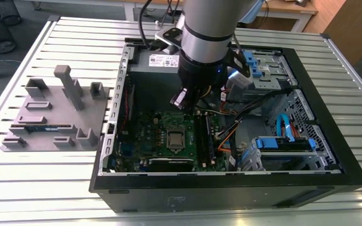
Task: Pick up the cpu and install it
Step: 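Install the first cpu locking lever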
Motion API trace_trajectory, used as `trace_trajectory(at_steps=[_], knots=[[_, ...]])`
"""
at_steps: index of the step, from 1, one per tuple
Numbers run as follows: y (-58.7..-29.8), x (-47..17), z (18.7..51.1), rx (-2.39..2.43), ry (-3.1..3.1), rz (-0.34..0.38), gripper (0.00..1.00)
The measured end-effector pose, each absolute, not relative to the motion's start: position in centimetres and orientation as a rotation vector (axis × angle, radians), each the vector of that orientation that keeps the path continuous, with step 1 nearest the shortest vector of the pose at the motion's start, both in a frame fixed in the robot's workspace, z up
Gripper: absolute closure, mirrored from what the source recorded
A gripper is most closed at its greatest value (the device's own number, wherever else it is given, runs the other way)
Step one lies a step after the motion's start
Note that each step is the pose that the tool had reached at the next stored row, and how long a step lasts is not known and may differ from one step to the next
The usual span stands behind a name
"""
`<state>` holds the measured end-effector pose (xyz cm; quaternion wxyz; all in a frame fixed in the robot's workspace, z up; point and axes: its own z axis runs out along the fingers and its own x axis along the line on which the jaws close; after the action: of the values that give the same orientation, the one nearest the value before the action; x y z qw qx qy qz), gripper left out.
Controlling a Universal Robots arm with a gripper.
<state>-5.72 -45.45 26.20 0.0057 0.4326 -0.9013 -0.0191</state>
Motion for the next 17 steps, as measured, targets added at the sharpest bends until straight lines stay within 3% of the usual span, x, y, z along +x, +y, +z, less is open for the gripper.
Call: trace_trajectory(at_steps=[17], knots=[[-44.1,-4.5,25.8,1.358,-2.823,-0.058,0.89]])
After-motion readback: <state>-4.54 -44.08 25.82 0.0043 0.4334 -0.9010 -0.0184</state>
